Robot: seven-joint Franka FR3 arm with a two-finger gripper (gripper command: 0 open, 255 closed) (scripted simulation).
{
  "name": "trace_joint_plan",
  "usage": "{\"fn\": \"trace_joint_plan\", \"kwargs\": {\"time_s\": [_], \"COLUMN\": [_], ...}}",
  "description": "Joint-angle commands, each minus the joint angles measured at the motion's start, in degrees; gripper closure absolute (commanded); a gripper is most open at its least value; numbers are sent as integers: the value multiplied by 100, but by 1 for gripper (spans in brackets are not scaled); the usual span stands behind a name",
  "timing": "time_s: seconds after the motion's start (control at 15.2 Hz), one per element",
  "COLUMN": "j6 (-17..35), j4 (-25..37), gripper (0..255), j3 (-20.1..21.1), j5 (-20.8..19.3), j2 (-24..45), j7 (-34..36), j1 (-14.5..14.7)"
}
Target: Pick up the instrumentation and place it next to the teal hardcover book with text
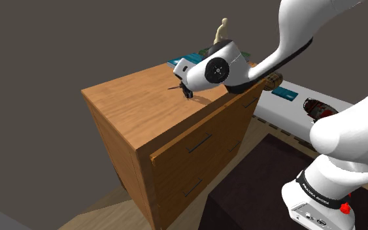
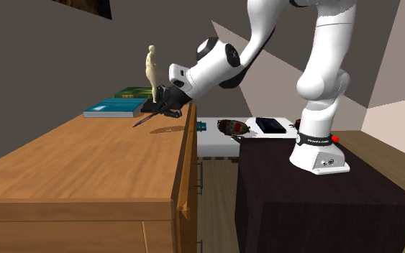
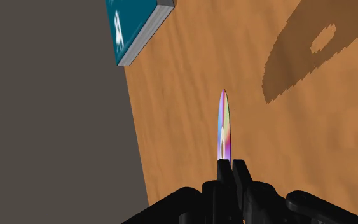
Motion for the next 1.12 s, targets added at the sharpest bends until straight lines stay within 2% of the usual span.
{"fn": "trace_joint_plan", "kwargs": {"time_s": [0.0, 0.26, 0.53, 1.06], "j6": [-339, -729, -897, -951], "j4": [382, 1191, 2087, 4226], "gripper": [255, 255, 255, 255], "j3": [-62, -395, -725, -1198], "j5": [-218, -487, -591, -421], "j2": [654, 1708, 2577, 4173], "j7": [-280, -858, -1472, -2915], "j1": [13, 281, 596, 1276]}}
